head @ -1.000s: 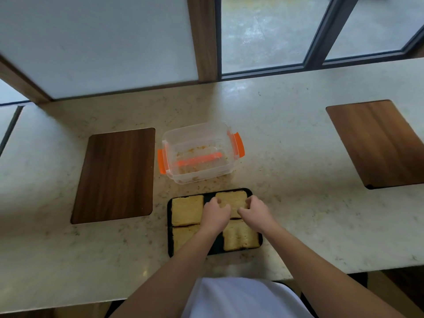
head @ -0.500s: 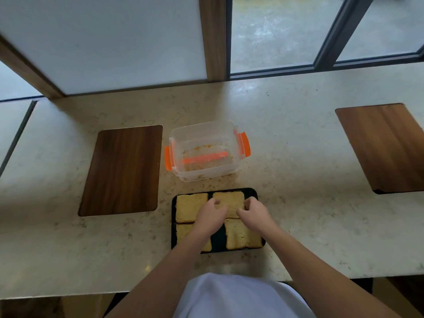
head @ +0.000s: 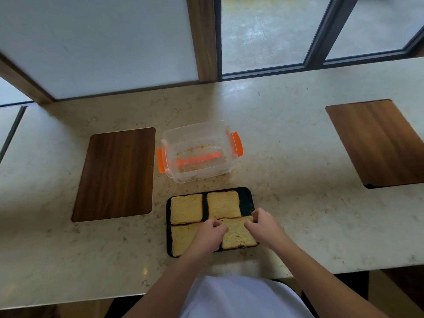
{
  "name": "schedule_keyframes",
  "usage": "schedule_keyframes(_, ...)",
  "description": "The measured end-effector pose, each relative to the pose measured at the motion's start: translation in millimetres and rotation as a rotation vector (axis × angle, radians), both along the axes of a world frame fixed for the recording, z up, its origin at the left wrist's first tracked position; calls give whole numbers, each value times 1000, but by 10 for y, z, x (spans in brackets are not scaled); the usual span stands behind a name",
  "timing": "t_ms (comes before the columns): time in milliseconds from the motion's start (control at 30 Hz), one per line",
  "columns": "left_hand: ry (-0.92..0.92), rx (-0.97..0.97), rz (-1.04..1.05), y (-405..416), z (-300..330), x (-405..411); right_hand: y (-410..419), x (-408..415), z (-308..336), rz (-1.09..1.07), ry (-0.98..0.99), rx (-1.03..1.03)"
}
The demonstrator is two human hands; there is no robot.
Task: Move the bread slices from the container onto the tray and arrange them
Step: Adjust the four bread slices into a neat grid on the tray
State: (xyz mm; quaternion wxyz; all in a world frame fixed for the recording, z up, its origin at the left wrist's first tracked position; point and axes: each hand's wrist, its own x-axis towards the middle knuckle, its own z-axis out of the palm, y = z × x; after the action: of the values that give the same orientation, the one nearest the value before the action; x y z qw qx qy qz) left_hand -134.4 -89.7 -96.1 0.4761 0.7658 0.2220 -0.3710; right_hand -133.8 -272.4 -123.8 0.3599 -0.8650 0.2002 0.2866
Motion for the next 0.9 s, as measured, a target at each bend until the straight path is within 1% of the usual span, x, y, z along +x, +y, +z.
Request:
schedule_keyframes(200, 20, 17, -23, -73, 4, -15, 37, -139, -17, -31, 15, 24)
schedule_keyframes(367, 39, 11, -1, -67, -14, -1, 63, -131, -12, -17, 12, 34)
schedule_keyframes(667, 90, 39, 19, 142, -85, 49, 214, -115, -29, 4, 16, 87)
schedule_keyframes(900, 106, 49, -7, 236, -94, 99, 269, -71, -28, 14, 46, 110)
